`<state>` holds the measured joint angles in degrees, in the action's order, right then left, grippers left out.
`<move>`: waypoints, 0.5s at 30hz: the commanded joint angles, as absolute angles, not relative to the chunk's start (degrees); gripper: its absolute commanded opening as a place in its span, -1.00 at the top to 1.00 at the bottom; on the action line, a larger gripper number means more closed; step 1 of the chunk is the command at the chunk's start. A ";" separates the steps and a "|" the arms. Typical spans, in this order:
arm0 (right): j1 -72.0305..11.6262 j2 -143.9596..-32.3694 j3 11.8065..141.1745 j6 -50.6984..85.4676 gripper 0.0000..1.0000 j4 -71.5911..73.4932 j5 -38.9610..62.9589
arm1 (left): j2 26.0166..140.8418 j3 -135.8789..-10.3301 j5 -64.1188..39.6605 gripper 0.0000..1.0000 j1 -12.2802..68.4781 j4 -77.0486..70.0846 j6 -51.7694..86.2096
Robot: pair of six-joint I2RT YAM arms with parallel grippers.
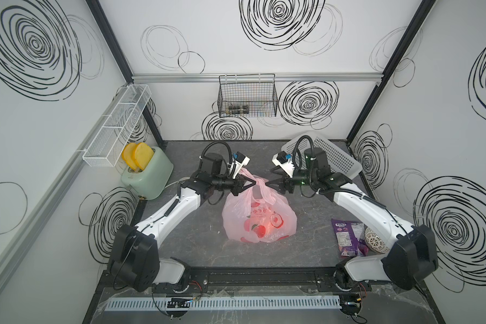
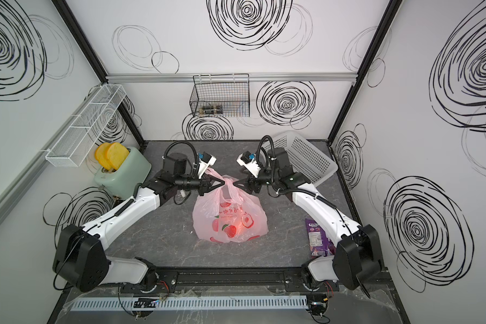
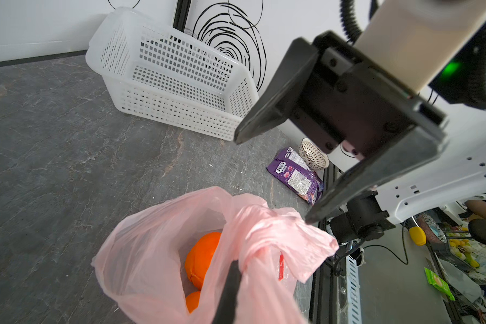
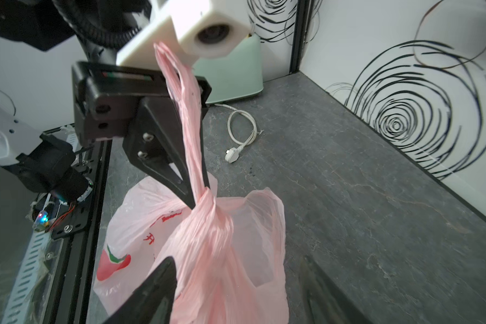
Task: Place the oranges into plastic bags & tie knots
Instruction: Tie the plastic bag at the center of the board.
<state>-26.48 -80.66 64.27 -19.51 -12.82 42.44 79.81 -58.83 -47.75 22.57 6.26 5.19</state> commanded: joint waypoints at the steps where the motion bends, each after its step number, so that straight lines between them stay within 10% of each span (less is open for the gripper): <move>1: -26.79 -82.30 65.53 -25.17 -0.41 -15.15 51.53 | 79.37 -60.56 -49.57 1.00 23.01 6.02 3.08; 15: -31.19 -88.61 67.55 -27.64 -0.28 -11.88 41.19 | 79.31 -61.52 -50.44 0.97 23.18 7.55 2.64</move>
